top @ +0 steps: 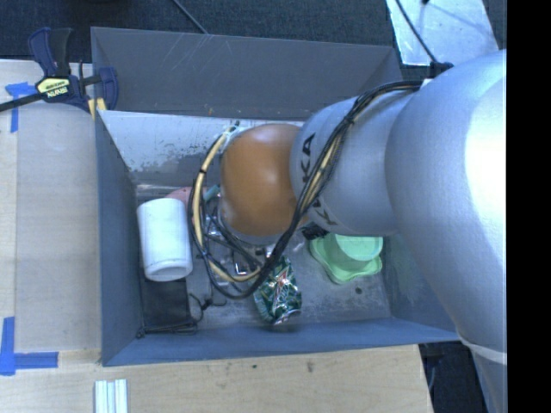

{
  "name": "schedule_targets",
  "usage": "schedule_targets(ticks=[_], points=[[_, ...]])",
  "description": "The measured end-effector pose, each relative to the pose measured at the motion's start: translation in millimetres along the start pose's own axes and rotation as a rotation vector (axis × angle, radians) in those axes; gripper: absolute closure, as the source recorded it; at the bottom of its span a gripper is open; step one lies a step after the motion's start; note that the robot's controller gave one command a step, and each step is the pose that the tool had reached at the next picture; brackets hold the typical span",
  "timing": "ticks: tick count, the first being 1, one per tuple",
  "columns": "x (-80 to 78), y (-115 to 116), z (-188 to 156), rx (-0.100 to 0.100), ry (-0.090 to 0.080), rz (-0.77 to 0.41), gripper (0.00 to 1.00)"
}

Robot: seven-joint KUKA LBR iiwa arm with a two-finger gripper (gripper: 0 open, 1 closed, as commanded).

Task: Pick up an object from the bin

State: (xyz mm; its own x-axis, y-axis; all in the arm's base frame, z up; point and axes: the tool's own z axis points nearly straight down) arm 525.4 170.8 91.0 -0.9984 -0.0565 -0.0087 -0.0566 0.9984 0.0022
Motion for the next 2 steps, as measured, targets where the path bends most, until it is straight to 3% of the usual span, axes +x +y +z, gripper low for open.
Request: schedule_targets(ticks=[1,2], points=[[14.4,-30.4,28.1,0.004,0.009,0.033,0.00],[17.8,-25.9,23.3,0.001,0.007,-0.030,0.00]])
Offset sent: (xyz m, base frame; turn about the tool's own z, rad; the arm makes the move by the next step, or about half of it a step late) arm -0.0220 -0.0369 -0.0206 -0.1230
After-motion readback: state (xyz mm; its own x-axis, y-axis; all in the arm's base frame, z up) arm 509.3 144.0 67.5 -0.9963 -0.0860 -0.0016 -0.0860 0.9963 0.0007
